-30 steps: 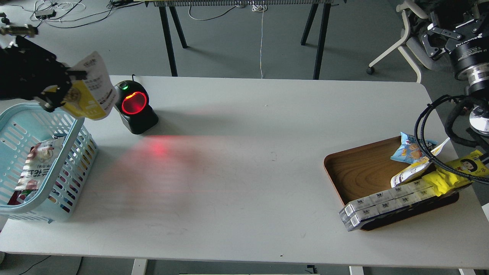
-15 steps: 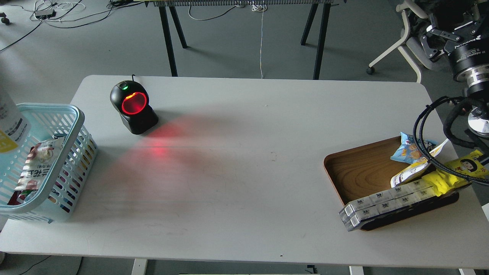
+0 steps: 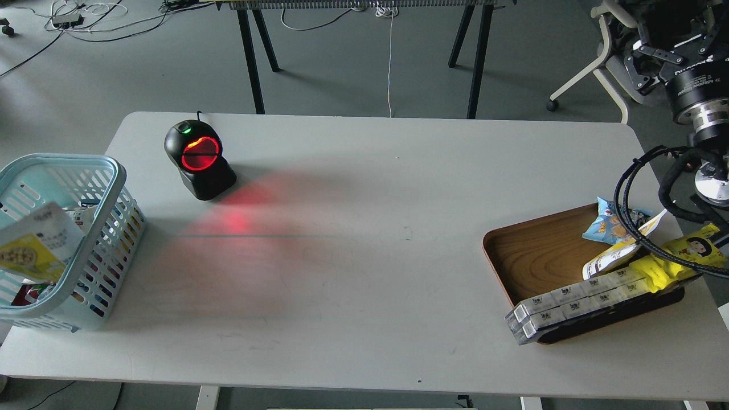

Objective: Scan snack and place in basket
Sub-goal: 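Release the pouch into the blue basket with the left gripper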

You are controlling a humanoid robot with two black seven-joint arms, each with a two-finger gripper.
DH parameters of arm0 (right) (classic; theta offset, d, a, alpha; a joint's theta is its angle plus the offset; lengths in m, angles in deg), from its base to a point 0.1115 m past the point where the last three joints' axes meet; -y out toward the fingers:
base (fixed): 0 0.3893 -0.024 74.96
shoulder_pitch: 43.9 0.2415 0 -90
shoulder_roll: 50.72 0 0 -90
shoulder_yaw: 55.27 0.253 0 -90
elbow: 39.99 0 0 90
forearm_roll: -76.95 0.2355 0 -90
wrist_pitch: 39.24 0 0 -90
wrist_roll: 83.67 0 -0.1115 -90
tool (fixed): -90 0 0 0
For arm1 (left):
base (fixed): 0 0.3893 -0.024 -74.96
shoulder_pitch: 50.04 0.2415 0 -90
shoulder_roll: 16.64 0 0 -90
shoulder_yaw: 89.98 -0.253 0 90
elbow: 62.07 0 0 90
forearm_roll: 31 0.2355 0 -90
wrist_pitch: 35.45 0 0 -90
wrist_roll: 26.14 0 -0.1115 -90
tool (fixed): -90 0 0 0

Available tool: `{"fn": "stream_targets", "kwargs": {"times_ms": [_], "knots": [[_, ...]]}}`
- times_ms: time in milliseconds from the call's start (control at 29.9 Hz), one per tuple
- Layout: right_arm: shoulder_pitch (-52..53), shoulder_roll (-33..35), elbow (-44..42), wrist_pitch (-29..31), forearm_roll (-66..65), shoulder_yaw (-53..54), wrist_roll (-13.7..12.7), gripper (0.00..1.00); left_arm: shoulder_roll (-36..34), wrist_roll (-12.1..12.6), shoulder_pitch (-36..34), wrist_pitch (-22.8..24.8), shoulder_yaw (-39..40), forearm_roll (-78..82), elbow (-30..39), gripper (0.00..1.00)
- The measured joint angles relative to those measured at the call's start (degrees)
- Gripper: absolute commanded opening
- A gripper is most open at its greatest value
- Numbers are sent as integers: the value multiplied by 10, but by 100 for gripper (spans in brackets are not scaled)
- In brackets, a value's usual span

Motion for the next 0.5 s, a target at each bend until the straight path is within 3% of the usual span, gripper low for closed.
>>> {"fn": "stream_targets", "kwargs": {"times_ms": [134,267,502], "knots": [[0,5,0,0,0,-1,0,99,0,0,-4,-14,1,-59,0,88],[0,8,1,0,0,-1,0,99,9,0,-11,-12,14,-214,-6,90],[10,15,0,0,0,-1,0,99,101,0,-14,53,83,-510,-54,96]]}}
